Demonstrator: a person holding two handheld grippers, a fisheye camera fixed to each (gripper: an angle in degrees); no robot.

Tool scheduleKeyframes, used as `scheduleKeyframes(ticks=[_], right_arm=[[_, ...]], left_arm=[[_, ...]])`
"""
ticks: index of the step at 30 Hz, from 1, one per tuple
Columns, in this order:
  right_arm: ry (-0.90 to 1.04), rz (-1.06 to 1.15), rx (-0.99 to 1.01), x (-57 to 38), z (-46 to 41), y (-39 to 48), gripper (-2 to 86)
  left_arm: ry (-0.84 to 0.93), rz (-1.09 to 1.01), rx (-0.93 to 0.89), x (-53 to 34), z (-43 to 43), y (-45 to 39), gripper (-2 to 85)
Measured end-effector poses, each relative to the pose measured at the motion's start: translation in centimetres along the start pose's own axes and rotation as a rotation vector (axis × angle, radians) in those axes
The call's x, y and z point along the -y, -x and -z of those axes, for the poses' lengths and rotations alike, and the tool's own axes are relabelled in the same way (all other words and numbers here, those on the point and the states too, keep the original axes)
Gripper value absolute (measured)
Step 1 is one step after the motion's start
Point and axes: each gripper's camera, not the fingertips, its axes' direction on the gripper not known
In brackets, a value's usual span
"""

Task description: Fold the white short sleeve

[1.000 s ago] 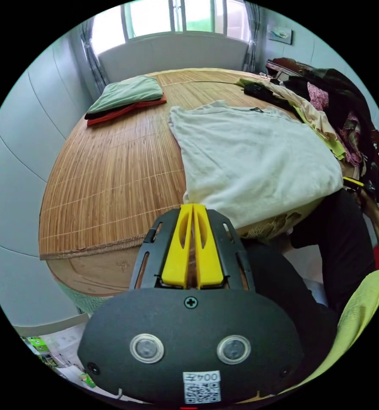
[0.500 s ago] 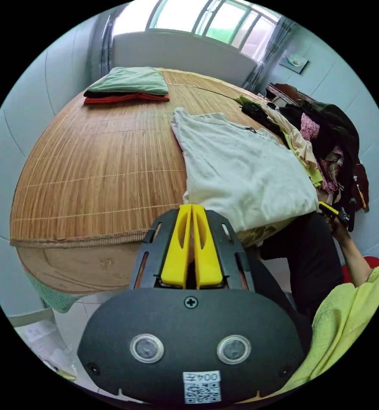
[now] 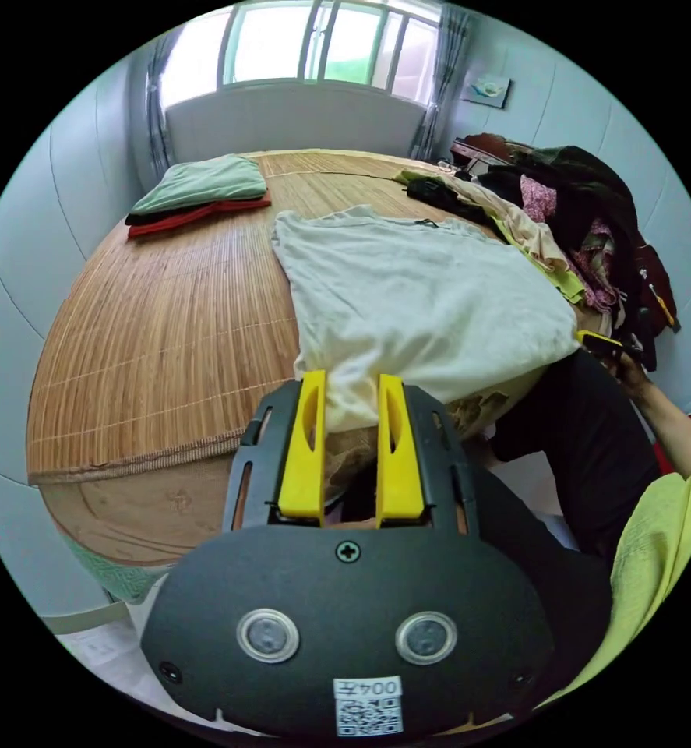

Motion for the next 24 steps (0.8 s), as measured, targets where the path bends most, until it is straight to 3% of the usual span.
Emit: scheduleKeyframes(ticks=[3, 6, 8, 11, 14, 20, 22, 24], right_arm=[[-0.029, 0.022, -0.037, -0.4, 2.5, -0.3, 8.3], [-0.008, 0.001, 0.038, -0.8, 2.0, -1.1, 7.4], [0.078, -0.019, 0.029, -0.9, 0.4, -2.2, 9.1], [-0.034, -0.169, 0.206, -1.2, 3.6, -5.5, 12.0], [-0.027, -0.237, 0.313, -0.9, 4.0, -8.1, 13.9], [0.061, -0.322, 0.475, 0.6, 1.1, -10.9, 12.7], [0.072, -0.36, 0.467, 0.9, 1.1, -11.7, 7.1], [0.05, -0.385, 0.539, 1.3, 2.3, -12.4, 4.2]], left_arm=[[-0.074, -0.027, 0.013, -0.1, 2.5, -0.4, 10.3], [0.058, -0.036, 0.039, -1.3, -0.4, 0.1, 10.9], [0.002, 0.015, -0.006, -2.0, -0.1, 0.7, 11.1], [-0.048, 0.007, 0.023, -1.5, 2.0, -1.0, 11.4], [-0.118, -0.111, -0.043, -0.1, 3.5, -6.3, 12.6], [-0.132, -0.553, -0.131, 5.1, 0.2, -25.1, 16.3], [-0.108, -0.714, -0.062, 6.4, -2.4, -32.5, 16.6], [-0.087, -0.737, 0.018, 7.4, -4.3, -37.2, 16.1]])
